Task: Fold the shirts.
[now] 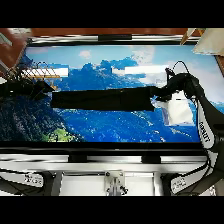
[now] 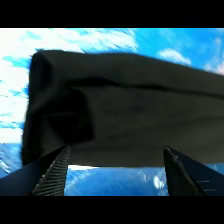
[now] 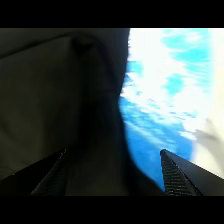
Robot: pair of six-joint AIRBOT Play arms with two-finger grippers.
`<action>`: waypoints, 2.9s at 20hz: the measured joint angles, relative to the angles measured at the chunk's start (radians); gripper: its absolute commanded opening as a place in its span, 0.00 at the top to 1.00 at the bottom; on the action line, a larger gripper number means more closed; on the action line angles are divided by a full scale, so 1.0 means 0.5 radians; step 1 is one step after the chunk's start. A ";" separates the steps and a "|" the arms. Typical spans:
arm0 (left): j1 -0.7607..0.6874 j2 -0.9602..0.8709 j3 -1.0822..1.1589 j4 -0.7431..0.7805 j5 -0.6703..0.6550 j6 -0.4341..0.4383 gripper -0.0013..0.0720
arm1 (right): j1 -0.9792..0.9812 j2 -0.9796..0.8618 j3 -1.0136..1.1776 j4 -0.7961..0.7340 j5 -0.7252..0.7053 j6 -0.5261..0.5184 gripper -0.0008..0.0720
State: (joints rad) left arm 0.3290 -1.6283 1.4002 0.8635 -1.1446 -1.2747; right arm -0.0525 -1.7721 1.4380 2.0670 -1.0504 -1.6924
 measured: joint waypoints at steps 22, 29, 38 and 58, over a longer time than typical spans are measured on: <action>-1.217 -0.078 0.011 -0.168 0.336 -0.065 0.94 | 0.117 0.849 0.002 0.358 -0.352 0.193 0.90; -1.781 -0.243 0.011 -0.568 0.774 -0.188 0.94 | 0.125 1.232 0.002 0.346 -0.550 0.378 0.90; -1.688 -0.088 0.010 -0.667 0.810 -0.047 0.94 | 0.320 1.150 0.002 0.190 -0.507 0.423 0.90; -0.420 1.156 -0.043 -0.227 0.224 -0.002 0.94 | 0.876 -0.027 0.597 -0.054 -0.349 0.433 0.12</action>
State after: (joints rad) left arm 0.1192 -1.0504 1.3788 0.7502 -1.0325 -1.2755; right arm 0.3855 -1.7859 1.7367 2.0399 -1.2247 -1.4761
